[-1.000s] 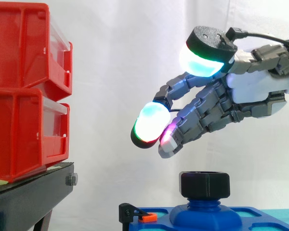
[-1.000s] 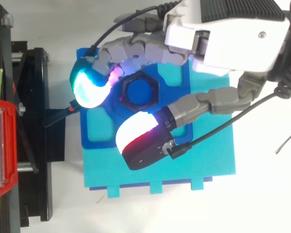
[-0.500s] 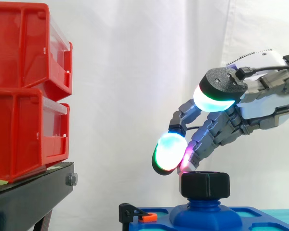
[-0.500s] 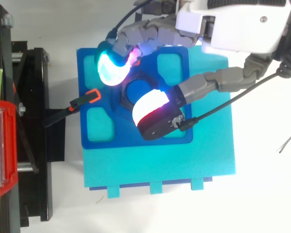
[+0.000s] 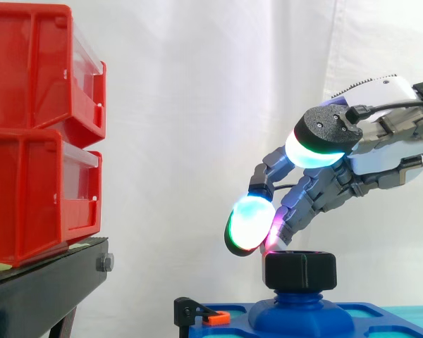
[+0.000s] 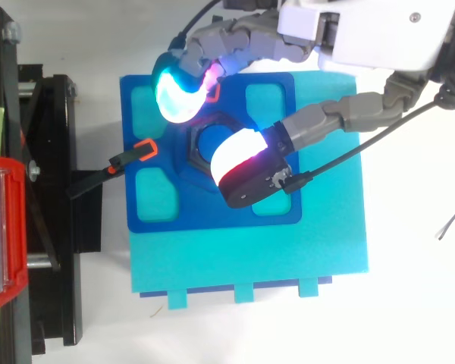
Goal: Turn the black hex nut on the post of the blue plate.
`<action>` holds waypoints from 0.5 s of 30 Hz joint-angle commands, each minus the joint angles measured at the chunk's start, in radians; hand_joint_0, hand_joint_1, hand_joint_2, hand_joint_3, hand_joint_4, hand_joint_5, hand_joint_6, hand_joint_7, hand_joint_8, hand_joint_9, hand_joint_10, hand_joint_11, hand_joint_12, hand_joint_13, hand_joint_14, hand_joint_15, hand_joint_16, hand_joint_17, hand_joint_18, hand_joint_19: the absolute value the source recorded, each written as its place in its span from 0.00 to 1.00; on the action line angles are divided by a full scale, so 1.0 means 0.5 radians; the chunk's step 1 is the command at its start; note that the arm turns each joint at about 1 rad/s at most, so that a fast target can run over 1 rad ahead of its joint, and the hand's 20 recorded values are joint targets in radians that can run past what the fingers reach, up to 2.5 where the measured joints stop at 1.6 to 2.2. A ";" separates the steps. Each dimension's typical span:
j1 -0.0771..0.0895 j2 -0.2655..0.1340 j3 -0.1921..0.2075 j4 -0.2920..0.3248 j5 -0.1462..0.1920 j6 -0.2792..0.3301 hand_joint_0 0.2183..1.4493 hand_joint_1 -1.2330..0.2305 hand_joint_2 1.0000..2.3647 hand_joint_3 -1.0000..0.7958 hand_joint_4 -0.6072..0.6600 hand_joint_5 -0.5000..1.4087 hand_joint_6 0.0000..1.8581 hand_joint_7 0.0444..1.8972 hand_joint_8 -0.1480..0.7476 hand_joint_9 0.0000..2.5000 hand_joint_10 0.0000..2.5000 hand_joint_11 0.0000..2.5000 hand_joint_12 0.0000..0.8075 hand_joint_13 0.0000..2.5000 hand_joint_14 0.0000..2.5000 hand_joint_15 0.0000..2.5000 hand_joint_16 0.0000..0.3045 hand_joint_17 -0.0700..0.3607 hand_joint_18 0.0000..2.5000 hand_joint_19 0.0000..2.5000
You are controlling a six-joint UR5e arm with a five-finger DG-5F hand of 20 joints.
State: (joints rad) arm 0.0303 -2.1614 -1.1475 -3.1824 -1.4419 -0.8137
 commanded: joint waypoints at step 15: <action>0.010 -0.052 0.000 0.079 -0.031 -0.008 0.23 0.56 0.00 0.28 0.66 0.18 0.27 0.42 0.46 0.26 0.00 0.11 0.46 0.15 0.00 0.03 0.18 0.45 0.07 0.03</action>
State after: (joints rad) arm 0.0358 -2.1863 -1.1478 -3.1406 -1.4569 -0.8171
